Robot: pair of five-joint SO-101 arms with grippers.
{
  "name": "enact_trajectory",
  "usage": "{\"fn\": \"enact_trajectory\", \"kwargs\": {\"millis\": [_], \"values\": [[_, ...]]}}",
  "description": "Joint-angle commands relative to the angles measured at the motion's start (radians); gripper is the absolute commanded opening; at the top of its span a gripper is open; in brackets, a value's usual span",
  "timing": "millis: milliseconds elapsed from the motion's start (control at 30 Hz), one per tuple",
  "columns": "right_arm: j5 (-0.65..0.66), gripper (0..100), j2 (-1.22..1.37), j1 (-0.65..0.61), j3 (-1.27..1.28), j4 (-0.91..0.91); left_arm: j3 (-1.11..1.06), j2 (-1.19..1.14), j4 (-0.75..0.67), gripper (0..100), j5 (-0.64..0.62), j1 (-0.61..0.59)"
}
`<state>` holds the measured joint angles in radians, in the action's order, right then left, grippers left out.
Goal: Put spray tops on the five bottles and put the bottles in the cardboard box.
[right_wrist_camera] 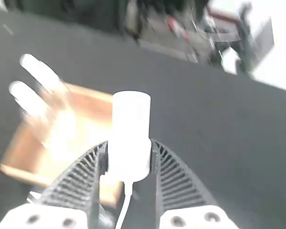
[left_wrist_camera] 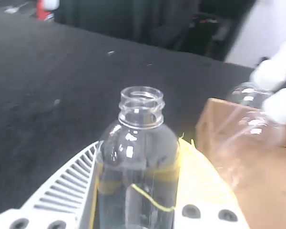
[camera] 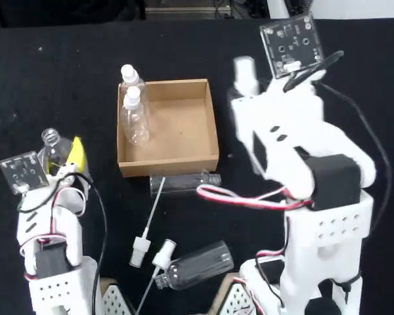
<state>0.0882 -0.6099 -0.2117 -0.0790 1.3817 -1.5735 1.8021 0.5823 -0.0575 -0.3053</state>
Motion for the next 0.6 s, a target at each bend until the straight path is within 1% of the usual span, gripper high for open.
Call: {"fn": "enact_trajectory", "kwargs": {"millis": [0,167,333,400,500,567], "values": [[-0.084,1.1,-0.045,-0.094,-0.056,-0.138,0.030,0.009,-0.025,5,0.009,0.051],[-0.158,1.1,-0.045,-0.213,-0.056,-0.287,0.028,0.023,-0.025,5,0.014,0.125],[-0.163,1.1,-0.039,-0.316,-0.033,-0.431,0.018,0.023,-0.034,5,0.015,0.122],[-0.161,1.1,-0.047,-0.327,-0.005,-0.499,-0.022,0.023,-0.095,5,0.015,0.124],[-0.160,1.1,-0.047,-0.327,0.008,-0.555,-0.125,0.025,-0.258,5,0.014,0.122],[-0.160,1.1,-0.047,-0.327,0.010,-0.569,-0.122,0.023,-0.285,5,0.009,0.124]]}}
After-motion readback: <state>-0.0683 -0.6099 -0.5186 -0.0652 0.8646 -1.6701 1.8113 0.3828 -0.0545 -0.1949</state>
